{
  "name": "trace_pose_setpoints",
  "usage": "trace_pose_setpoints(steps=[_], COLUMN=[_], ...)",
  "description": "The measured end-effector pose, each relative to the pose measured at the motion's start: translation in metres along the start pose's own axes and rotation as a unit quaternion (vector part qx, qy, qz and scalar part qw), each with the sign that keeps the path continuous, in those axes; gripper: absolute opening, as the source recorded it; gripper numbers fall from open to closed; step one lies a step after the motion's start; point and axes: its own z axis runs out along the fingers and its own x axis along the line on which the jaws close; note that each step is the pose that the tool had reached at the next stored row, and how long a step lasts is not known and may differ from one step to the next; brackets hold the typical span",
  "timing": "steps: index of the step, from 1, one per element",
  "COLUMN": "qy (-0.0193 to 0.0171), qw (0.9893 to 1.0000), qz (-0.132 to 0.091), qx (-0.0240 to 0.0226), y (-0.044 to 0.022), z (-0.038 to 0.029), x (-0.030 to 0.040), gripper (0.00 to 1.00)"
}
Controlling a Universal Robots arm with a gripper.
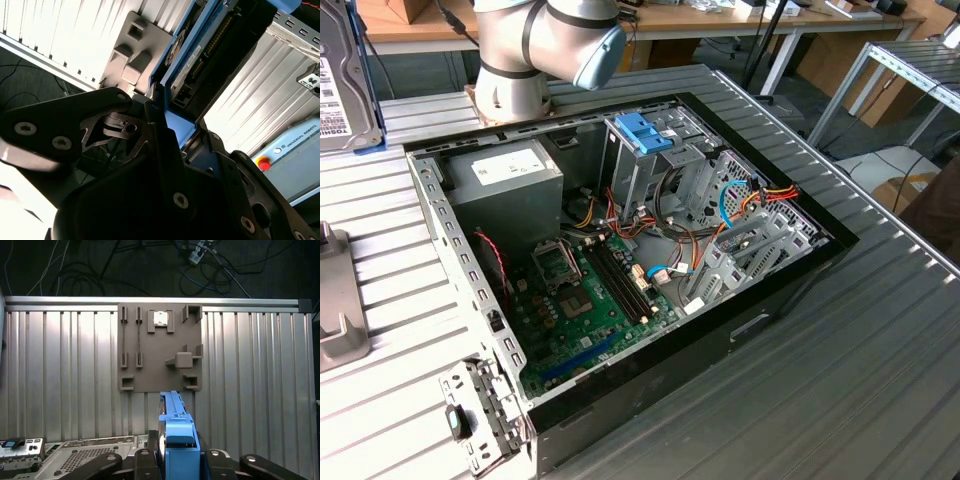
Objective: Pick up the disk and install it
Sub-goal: 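Pick up the disk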
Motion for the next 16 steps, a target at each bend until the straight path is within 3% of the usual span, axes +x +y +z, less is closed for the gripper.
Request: trace_pose_setpoints(steps=[16], qy=[0.0], qw=[1.0], qz=[0.0], qx=[0.0], y=[-0.003], z=[-0.0003], x=[0.0016], gripper=[0.37])
